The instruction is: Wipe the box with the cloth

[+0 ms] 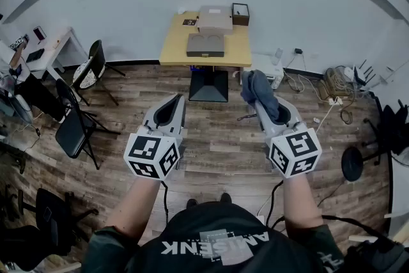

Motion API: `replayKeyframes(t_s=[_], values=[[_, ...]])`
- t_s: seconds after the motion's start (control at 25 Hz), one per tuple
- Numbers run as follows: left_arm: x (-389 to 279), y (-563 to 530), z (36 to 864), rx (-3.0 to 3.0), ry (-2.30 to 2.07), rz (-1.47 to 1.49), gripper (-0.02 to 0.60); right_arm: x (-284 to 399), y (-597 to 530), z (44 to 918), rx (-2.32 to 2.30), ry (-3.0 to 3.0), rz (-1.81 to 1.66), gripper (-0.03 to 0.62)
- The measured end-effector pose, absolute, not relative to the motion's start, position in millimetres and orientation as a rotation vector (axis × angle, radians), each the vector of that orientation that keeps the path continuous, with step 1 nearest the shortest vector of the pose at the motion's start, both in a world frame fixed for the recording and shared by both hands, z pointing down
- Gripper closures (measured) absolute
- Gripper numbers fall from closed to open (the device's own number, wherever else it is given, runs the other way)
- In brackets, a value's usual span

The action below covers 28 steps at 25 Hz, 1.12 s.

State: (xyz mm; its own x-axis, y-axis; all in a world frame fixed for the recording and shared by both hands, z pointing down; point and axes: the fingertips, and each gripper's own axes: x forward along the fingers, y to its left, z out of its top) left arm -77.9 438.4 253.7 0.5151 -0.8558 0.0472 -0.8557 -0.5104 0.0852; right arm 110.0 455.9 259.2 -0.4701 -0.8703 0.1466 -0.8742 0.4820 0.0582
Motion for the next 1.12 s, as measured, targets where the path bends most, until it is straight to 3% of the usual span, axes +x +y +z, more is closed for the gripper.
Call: replayKeyframes(t_s=[1.12], values=[[-26,426,282,2.55,-1.694,0.098,0.58,178,452,259,1.467,-2.638,0.044,0.519]])
